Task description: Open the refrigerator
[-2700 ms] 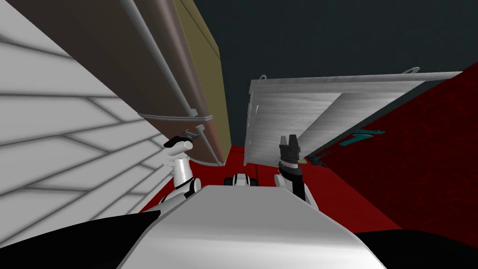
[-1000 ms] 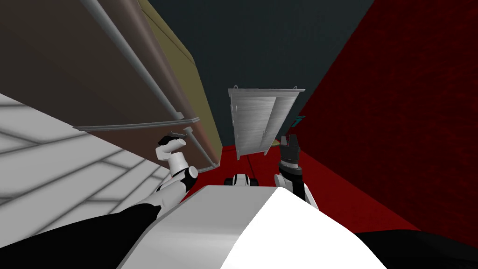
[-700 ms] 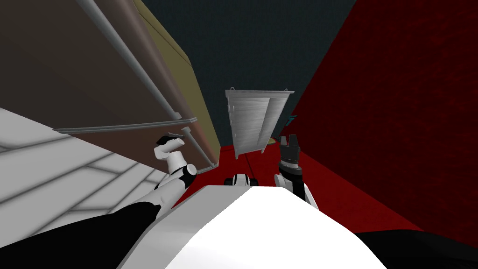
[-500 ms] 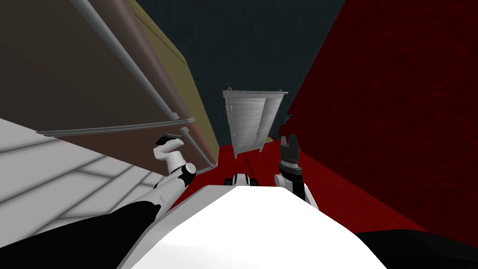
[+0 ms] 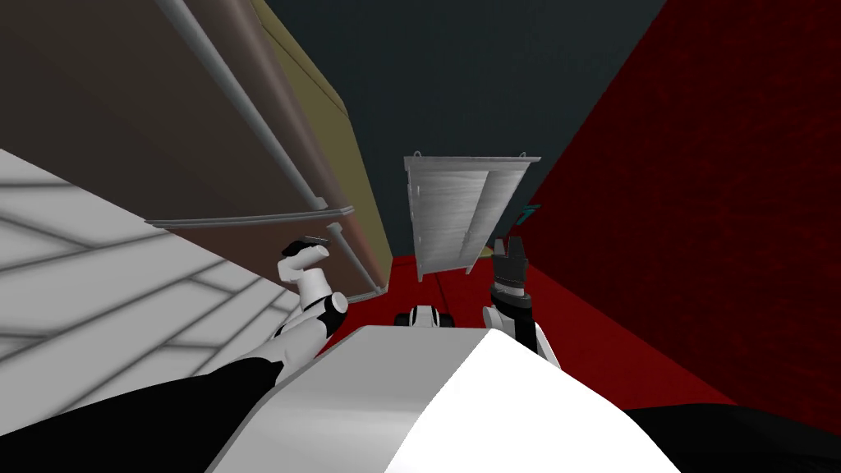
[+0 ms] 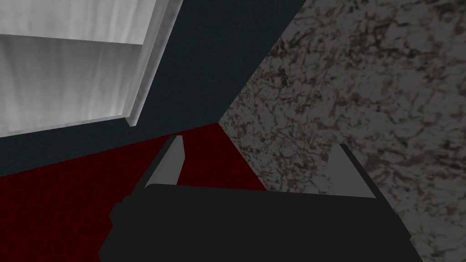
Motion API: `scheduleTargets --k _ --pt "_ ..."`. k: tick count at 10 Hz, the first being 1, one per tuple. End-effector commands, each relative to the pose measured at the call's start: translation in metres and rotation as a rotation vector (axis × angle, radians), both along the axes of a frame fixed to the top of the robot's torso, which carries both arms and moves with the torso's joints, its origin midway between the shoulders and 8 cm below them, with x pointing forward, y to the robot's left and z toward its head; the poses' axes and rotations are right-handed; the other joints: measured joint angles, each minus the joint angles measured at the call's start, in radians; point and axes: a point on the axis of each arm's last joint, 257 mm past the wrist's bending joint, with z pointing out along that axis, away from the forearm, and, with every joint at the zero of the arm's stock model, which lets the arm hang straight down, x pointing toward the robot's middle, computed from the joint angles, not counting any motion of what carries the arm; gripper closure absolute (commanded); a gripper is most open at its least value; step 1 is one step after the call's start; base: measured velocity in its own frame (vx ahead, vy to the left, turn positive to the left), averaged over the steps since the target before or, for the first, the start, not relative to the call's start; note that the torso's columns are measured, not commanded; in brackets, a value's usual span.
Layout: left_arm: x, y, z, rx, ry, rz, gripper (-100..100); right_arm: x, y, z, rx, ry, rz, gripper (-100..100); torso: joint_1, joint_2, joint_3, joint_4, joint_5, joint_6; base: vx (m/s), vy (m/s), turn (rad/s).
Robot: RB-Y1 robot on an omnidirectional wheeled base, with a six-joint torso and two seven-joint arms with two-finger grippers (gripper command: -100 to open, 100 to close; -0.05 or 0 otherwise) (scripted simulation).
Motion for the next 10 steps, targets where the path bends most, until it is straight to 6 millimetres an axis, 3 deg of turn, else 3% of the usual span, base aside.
scheduleTargets --k 1,2,3,4,5,6,8,9,10 --pt "-0.001 -0.011 0.017 0.024 -0.019 -0.017 100 0.000 0.000 0.000 0.000 0.000 0.000 0 0.000 0.005 0.003 0.002 0.000 0.000 0.027 -0.009 -0.012" --pt "0.004 -0.030 0.005 0.011 0.003 -0.058 100 0.000 0.000 0.000 0.000 0.000 0.000 0 0.000 0.008 0.005 0.003 0.000 0.000 0.061 -0.021 0.245" --pt "0.003 -0.031 0.019 0.031 -0.017 -0.057 100 0.000 0.000 0.000 0.000 0.000 0.000 0 0.000 0.004 0.003 0.001 0.000 -0.001 0.070 -0.018 0.175" --pt "0.008 -0.051 0.006 0.015 0.006 -0.099 100 0.000 0.000 0.000 0.000 0.000 0.000 0 0.000 0.000 0.000 0.000 0.000 0.000 0.114 -0.020 0.270" --pt "0.006 -0.052 0.021 0.037 -0.016 -0.099 100 0.000 0.000 0.000 0.000 0.000 0.000 0 0.000 -0.004 -0.002 -0.001 0.000 0.000 0.099 -0.020 0.146" --pt "0.011 -0.073 0.010 0.022 0.004 -0.143 100 0.000 0.000 0.000 0.000 0.000 0.000 0 0.000 -0.003 -0.002 -0.001 0.000 0.001 0.143 -0.036 0.214" --pt "0.009 -0.075 0.023 0.041 -0.015 -0.143 100 0.000 0.000 0.000 0.000 0.000 0.000 0 0.000 0.000 0.000 0.000 0.000 0.000 0.075 -0.020 0.088" --pt "0.013 -0.097 0.013 0.026 0.004 -0.188 100 0.000 0.000 0.000 0.000 0.000 0.000 0 0.001 0.004 0.003 0.001 0.000 0.001 0.063 -0.014 0.279" --pt "0.011 -0.099 0.025 0.044 -0.015 -0.188 100 0.000 0.000 0.000 0.000 0.000 0.000 0 0.001 0.003 0.002 0.001 0.000 -0.001 0.072 -0.025 0.168"
